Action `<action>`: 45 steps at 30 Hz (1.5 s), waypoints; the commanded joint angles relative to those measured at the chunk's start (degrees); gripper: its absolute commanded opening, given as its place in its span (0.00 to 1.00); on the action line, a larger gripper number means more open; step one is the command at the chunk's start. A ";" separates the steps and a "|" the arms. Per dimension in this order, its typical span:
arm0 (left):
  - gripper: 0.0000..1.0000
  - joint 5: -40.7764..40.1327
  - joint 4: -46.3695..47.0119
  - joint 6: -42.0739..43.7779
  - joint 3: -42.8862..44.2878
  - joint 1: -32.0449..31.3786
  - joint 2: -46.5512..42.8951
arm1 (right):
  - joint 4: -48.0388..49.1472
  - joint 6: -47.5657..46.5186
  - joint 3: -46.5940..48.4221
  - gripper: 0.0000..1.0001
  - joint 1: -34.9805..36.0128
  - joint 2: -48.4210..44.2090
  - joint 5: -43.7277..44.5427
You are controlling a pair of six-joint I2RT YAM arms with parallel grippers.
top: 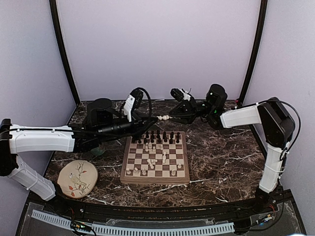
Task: Set up the chess pieces on the board
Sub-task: Pick up the pawn from the chess pile, then place the bishop on f1.
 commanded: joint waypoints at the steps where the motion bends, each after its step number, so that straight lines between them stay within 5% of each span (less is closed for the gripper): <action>1: 0.02 -0.83 1.67 0.40 -0.89 -0.37 -0.79 | 7.02 3.83 -0.58 0.25 0.48 0.19 -0.78; 11: 0.02 -0.96 0.24 1.34 -0.28 -0.37 -0.39 | 6.95 2.38 -2.02 0.05 0.08 0.65 -0.42; 18: 0.02 -3.17 -12.41 3.45 0.88 -0.37 -4.30 | -4.81 -10.62 -1.84 0.02 -1.69 -0.29 -1.67; 22: 0.02 -4.48 -20.55 4.61 0.89 -0.37 -7.57 | -27.02 -27.93 1.26 0.01 -2.17 -2.10 -0.36; 27: 0.03 0.05 -30.39 6.63 3.25 -0.37 -7.33 | -75.64 -27.93 15.17 0.01 -2.14 -1.59 -0.36; 30: 0.03 3.86 -36.46 8.35 6.29 -0.74 -4.91 | -90.91 -27.93 23.10 0.01 -1.56 -1.21 -0.36; 38: 0.03 5.30 -52.33 15.17 17.89 -5.28 6.71 | -96.07 -27.93 19.04 0.01 -0.45 -7.86 -0.36; 45: 0.03 5.57 -56.83 17.94 24.00 -8.29 16.64 | -96.23 -27.93 14.54 0.01 -0.42 -13.52 -0.36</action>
